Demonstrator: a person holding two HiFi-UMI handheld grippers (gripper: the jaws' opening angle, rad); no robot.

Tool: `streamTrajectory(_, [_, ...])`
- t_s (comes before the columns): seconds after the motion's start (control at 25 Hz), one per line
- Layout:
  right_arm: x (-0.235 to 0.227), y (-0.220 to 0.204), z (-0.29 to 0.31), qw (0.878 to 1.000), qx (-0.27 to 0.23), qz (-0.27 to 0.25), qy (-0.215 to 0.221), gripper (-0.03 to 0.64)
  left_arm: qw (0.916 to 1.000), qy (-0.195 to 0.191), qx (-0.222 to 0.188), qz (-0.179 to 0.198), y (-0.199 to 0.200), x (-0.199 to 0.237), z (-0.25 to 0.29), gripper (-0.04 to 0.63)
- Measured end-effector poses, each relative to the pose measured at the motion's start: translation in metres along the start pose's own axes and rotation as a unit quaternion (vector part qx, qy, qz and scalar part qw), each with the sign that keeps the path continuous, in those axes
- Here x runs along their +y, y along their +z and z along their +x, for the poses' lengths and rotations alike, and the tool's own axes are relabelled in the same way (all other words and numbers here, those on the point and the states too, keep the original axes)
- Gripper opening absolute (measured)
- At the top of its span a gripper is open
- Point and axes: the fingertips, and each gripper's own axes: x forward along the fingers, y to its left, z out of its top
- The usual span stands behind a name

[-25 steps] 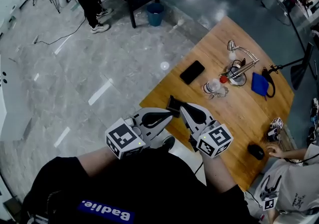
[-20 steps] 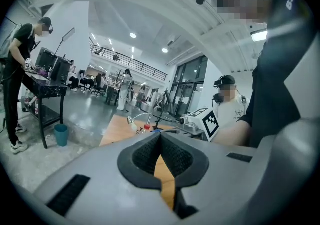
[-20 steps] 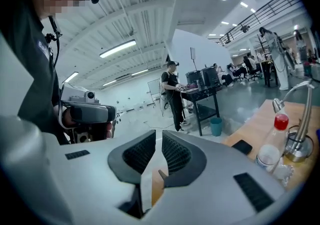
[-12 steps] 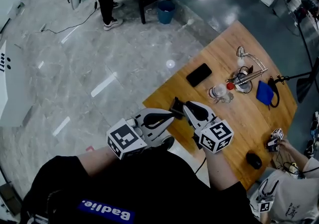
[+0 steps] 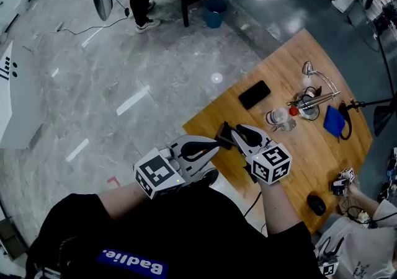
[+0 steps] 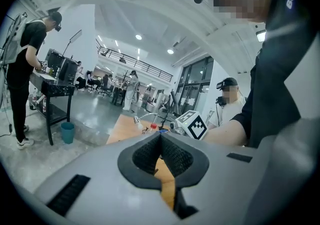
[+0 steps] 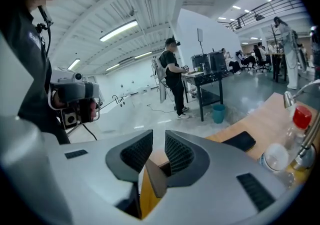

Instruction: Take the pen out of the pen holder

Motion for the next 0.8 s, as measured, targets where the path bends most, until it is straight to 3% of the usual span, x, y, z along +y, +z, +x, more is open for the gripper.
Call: streamTrajectory(0.8, [-0.027,-0.034,0.041,0.989,0.139,-0.032,0.036,0.095,0.9994,0.032,-0.005,-0.014,-0.007,0.014,-0.021,-0.002])
